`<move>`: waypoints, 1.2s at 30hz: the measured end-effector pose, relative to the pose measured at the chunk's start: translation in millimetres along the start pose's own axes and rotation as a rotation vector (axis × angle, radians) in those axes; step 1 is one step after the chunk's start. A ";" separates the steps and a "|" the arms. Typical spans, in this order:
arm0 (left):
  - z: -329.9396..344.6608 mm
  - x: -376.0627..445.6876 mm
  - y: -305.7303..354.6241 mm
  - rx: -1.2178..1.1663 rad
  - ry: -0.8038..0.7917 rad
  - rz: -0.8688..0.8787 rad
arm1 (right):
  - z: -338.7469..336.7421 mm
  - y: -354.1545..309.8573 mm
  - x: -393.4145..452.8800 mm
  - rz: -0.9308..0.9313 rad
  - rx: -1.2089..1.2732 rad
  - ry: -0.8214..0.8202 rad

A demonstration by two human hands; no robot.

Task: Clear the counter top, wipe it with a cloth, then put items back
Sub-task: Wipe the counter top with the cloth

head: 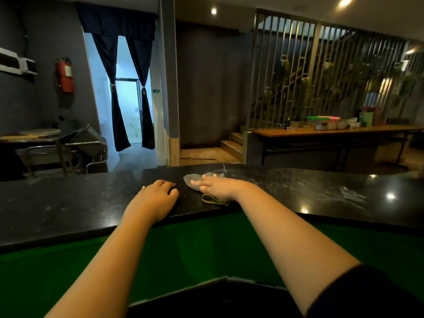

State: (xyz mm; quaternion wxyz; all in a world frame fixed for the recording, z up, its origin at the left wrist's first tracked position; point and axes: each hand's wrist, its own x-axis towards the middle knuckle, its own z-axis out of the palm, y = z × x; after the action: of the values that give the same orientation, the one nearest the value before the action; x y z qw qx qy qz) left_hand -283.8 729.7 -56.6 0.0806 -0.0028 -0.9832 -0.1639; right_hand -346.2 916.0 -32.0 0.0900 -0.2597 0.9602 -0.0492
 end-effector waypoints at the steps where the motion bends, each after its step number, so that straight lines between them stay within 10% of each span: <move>1: 1.0 1.7 -1.6 -0.008 0.011 0.002 | -1.3 3.3 15.5 -0.005 -0.015 -0.001; 15: -0.8 4.1 -5.2 -0.009 0.011 -0.003 | -13.1 50.7 86.0 0.371 -0.027 0.064; 33: -2.7 1.1 48.1 -0.245 0.206 0.035 | 3.6 47.7 -94.2 0.071 0.228 0.265; 36: 15.5 6.4 103.9 -0.110 -0.085 0.052 | 10.7 82.7 -109.7 0.168 0.074 0.139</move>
State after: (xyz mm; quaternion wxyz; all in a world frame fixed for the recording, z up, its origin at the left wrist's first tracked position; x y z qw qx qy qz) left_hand -289.3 832.8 -36.7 0.0429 -0.0397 -0.9748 -0.2155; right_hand -291.4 1042.3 -38.0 0.0367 -0.1708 0.9800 -0.0949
